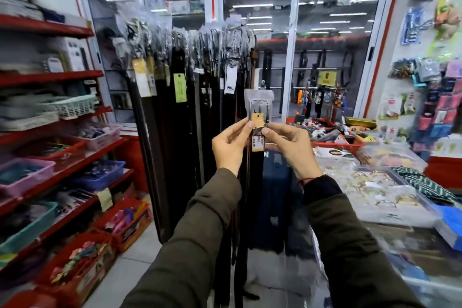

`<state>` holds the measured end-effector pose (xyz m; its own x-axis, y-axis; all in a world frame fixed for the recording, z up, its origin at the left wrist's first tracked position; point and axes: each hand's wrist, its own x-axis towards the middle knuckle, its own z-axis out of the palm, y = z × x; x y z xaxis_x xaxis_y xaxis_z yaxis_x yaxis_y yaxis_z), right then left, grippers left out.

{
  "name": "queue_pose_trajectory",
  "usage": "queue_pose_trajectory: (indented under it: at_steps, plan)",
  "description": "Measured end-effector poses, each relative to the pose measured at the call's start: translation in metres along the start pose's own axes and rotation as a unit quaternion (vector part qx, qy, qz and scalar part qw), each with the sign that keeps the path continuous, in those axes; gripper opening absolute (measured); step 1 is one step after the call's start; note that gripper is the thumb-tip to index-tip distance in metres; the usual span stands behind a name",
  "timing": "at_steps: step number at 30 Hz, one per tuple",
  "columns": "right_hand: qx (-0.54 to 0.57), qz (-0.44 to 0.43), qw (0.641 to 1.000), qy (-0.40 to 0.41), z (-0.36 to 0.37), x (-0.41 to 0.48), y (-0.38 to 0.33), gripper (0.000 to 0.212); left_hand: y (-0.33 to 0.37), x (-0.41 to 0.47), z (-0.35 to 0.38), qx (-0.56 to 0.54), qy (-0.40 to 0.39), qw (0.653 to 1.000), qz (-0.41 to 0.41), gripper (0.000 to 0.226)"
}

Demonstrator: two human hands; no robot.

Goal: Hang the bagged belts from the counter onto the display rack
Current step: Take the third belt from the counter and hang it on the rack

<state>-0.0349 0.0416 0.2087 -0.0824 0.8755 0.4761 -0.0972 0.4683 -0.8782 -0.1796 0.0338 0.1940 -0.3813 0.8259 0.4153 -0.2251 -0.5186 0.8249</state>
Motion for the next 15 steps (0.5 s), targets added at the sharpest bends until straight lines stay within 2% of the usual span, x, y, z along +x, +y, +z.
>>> queue_pose_trajectory:
  at_steps: [7, 12, 15]
  plan:
    - [0.039, -0.046, 0.998, -0.02, 0.027, 0.048, -0.032, 0.028, 0.044, 0.039, 0.003, -0.001, 0.021, 0.998, 0.061, 0.014]
    - [0.091, -0.069, 0.993, -0.03, 0.039, 0.089, -0.066, 0.033, 0.084, 0.074, 0.022, -0.008, 0.019, 0.995, 0.101, 0.025]
    - [0.117, -0.076, 0.99, -0.033, 0.042, 0.105, -0.082, 0.035, 0.104, 0.088, 0.032, -0.013, 0.014, 0.994, 0.112, 0.021]
